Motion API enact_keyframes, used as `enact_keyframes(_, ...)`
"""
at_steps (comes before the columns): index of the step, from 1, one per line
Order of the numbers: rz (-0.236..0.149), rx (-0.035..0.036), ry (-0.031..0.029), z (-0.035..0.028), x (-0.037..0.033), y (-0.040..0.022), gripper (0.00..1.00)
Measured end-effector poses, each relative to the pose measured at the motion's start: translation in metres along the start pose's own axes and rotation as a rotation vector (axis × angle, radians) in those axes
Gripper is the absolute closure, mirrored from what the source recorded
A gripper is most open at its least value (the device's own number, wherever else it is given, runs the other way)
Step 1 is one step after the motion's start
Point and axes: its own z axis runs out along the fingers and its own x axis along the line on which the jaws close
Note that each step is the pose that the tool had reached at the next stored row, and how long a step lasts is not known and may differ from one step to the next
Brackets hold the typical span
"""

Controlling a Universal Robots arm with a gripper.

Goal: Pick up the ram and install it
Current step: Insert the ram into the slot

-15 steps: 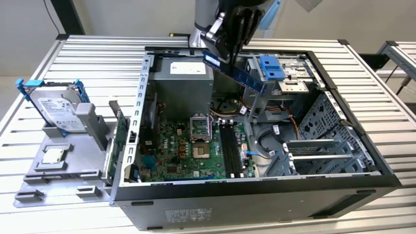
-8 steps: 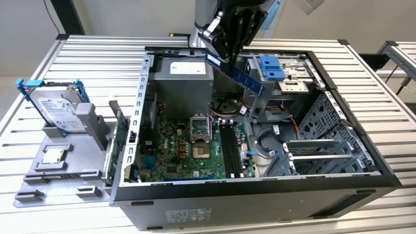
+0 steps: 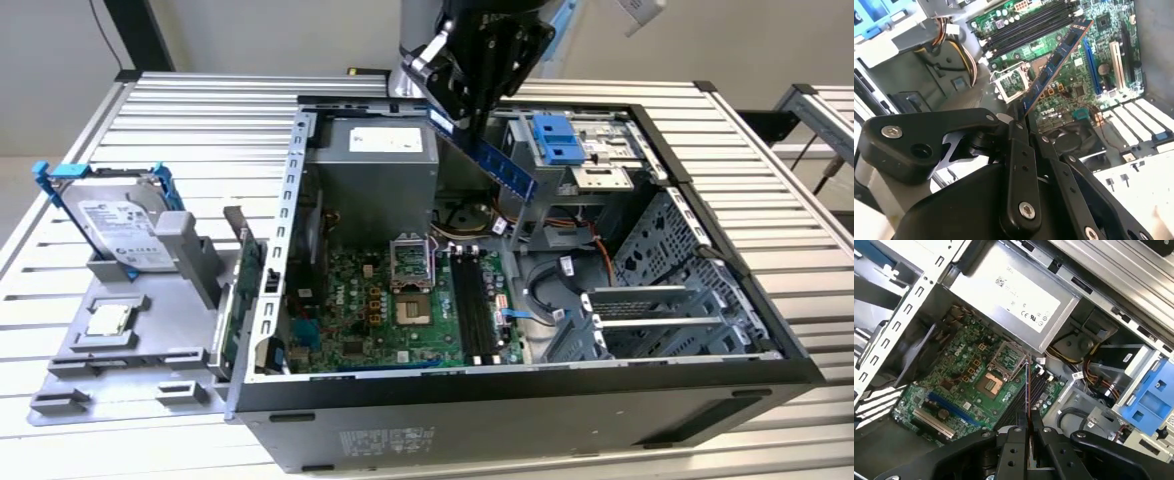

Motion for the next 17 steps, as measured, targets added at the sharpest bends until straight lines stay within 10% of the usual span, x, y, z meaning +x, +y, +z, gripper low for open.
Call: enact_keyframes(17, 0.252, 0.0053, -0.0054, 0.0001, 0.0001, -0.0002, 1.0)
